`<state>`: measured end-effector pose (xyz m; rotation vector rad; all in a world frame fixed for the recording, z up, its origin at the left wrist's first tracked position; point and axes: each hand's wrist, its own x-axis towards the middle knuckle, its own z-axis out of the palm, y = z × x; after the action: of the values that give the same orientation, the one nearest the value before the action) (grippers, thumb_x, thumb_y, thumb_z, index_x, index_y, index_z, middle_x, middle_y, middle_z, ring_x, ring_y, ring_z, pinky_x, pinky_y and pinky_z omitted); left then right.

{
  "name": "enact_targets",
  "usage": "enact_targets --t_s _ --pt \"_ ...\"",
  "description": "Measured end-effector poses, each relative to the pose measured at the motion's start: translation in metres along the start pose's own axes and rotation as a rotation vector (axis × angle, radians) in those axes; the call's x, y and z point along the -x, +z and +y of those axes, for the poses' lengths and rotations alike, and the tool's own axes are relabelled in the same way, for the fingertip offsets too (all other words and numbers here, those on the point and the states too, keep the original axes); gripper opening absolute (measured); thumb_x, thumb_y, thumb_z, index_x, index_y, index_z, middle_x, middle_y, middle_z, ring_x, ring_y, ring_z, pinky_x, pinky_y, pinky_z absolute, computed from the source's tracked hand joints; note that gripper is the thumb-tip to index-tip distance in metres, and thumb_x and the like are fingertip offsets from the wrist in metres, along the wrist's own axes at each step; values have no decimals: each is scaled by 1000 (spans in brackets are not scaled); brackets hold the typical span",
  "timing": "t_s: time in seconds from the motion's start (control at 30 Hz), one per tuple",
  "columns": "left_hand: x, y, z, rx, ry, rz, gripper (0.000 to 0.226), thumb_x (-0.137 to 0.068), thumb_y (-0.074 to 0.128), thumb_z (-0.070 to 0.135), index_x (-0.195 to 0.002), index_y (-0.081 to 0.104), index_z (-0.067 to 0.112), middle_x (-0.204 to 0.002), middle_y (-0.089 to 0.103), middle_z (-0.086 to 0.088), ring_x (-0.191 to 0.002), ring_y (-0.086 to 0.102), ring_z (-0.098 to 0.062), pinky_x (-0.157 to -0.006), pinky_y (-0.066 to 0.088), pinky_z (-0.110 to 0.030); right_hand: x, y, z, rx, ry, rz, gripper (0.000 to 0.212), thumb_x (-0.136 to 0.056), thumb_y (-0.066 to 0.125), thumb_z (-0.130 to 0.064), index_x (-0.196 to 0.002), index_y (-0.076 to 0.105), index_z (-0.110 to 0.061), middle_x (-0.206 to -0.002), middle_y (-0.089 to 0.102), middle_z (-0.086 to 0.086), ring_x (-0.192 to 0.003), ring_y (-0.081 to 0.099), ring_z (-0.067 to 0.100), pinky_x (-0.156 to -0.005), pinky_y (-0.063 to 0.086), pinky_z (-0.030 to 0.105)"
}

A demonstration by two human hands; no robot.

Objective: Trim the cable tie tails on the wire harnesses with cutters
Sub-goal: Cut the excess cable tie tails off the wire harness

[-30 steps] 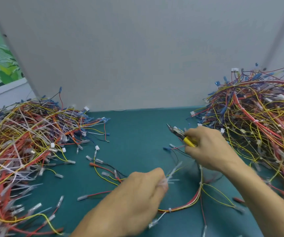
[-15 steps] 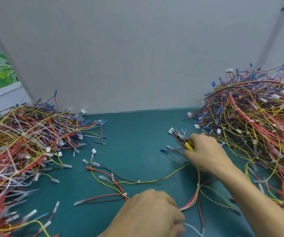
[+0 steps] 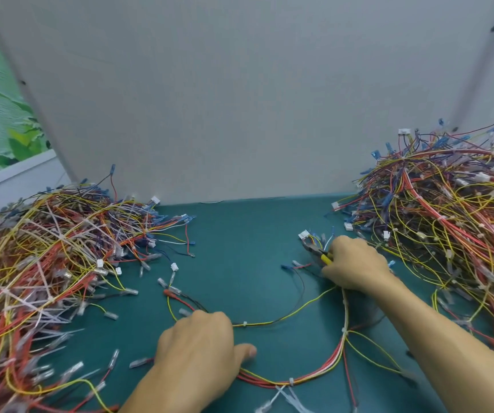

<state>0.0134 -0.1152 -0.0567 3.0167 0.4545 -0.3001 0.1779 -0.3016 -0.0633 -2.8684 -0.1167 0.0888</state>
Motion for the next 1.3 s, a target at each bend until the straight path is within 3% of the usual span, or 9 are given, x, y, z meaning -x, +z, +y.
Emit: enact_targets --t_s 0.2,0.4,0.47,0.53,0.63,0.73,0.83,1.03,1.3 --pt "-6 9 -1 93 -69 85 50 -76 51 73 -94 50 27 -108 58 0 -108 56 -24 -73 38 -34 -1 -48 -6 -426 33 196 20 -76 64 -24 -72 65 -5 -73 64 17 -73 61 33 -68 49 37" --pt "-12 6 0 313 -41 131 39 -82 54 64 -91 60 26 -88 67 3 -90 62 -21 -68 46 -29 3 -105 -16 -1154 85 164 21 -80 60 4 -61 52 0 -54 45 12 -43 43 21 -46 42 30" --pt "-14 6 1 705 -42 83 31 -85 61 51 -88 57 21 -76 69 -1 -67 62 -19 -59 47 -29 6 -118 -15 -1285 136 125 19 -84 58 3 -66 53 0 -54 46 12 -39 44 20 -41 43 26" --pt "-19 6 5 1293 -113 -33 31 -89 65 32 -96 51 5 -82 70 -13 -59 62 -23 -53 47 -31 8 -126 -12 -1408 174 58 19 -88 55 -1 -69 52 -3 -55 46 10 -38 46 18 -41 44 26" --pt "-31 5 8 1902 -198 -130 14 -93 59 16 -96 52 4 -103 69 -17 -83 68 -30 -74 53 -39 9 -127 -3 -1510 208 32 21 -90 50 -1 -70 48 -5 -56 44 8 -32 46 13 -37 44 23" --pt "-40 -2 6 2290 -245 -103 11 -92 54 11 -84 60 7 -96 68 -12 -101 62 -29 -93 45 -43 12 -120 9 -1500 225 66 19 -89 52 0 -70 50 -3 -58 44 9 -32 47 13 -34 45 24" --pt "-45 -15 1 2375 -212 -39 13 -88 59 19 -76 64 15 -79 70 0 -99 63 -20 -101 38 -43 15 -111 25 -1424 248 124 16 -88 57 0 -72 54 -1 -58 47 10 -39 50 17 -34 47 25" --pt "-50 -37 -10 2446 -69 109 13 -72 64 25 -83 60 19 -73 68 4 -88 65 -17 -89 46 -41 21 -103 47 -1346 294 175 8 -89 59 1 -81 57 1 -65 51 13 -48 52 21 -36 50 27" --pt "-47 -57 -12 2373 96 340 9 -90 57 14 -82 61 18 -86 70 0 -86 72 -20 -80 54 -39 29 -95 48 -1369 281 171 3 -91 57 4 -90 54 3 -67 51 16 -53 53 25 -35 50 27"
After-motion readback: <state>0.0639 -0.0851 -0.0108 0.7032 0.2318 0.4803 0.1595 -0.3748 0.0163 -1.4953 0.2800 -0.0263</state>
